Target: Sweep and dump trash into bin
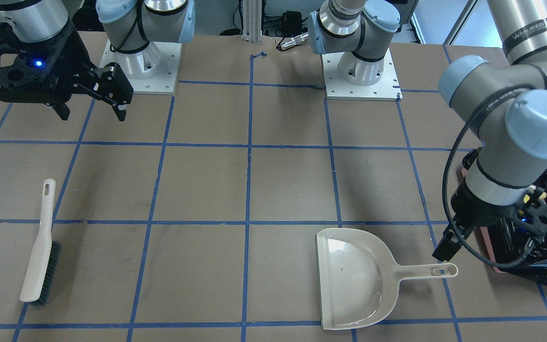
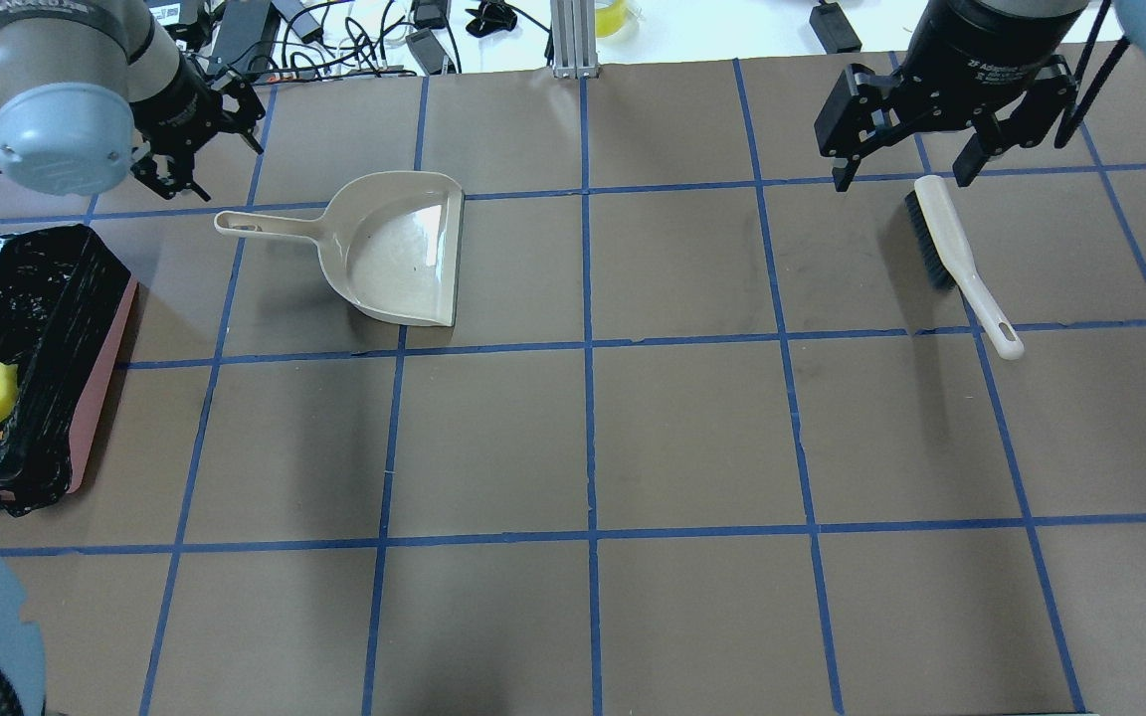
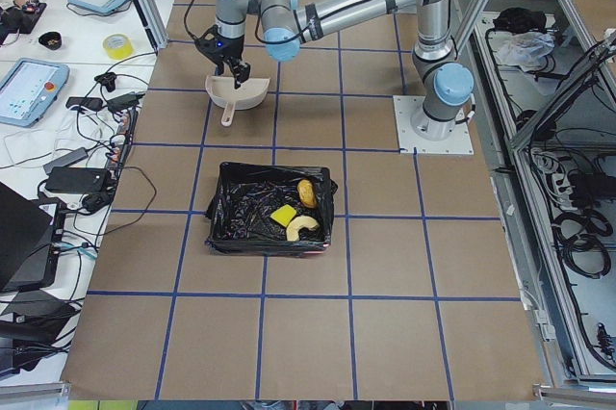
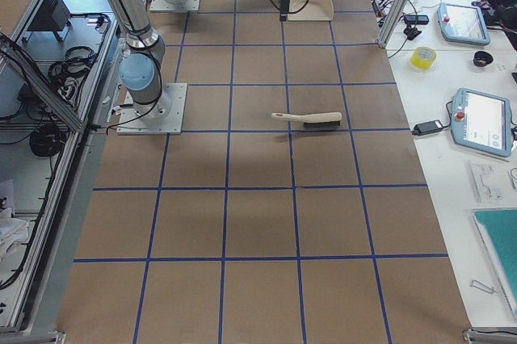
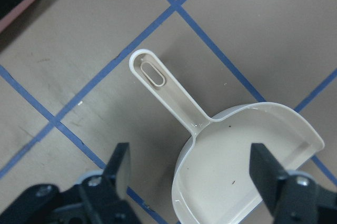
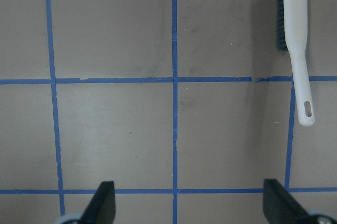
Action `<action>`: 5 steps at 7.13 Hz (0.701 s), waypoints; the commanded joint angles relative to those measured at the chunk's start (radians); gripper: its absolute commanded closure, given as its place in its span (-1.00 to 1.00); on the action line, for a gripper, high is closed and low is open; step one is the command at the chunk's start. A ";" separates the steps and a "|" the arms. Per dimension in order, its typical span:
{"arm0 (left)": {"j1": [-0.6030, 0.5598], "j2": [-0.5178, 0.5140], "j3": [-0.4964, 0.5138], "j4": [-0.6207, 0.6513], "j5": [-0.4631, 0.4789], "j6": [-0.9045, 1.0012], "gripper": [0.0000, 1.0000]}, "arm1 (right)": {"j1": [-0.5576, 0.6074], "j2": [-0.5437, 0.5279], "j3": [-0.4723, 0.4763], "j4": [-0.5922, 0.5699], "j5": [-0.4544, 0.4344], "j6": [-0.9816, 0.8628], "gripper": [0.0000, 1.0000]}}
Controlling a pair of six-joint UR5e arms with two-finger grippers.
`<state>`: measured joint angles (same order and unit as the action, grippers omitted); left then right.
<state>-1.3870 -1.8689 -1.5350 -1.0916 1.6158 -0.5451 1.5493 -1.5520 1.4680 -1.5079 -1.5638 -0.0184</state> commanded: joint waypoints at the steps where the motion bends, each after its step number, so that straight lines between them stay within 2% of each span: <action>1: -0.001 0.092 -0.060 -0.096 -0.007 0.206 -1.00 | 0.000 0.001 0.000 0.000 -0.002 0.000 -1.00; 2: -0.023 0.121 -0.071 -0.176 -0.046 0.288 -1.00 | 0.000 0.000 0.000 0.000 -0.004 0.000 -1.00; 5: -0.073 0.219 -0.063 -0.296 -0.047 0.284 -1.00 | 0.000 0.000 0.000 0.000 -0.004 0.000 -1.00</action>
<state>-1.4438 -1.6911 -1.6019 -1.3428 1.5698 -0.2681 1.5493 -1.5520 1.4680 -1.5079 -1.5703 -0.0184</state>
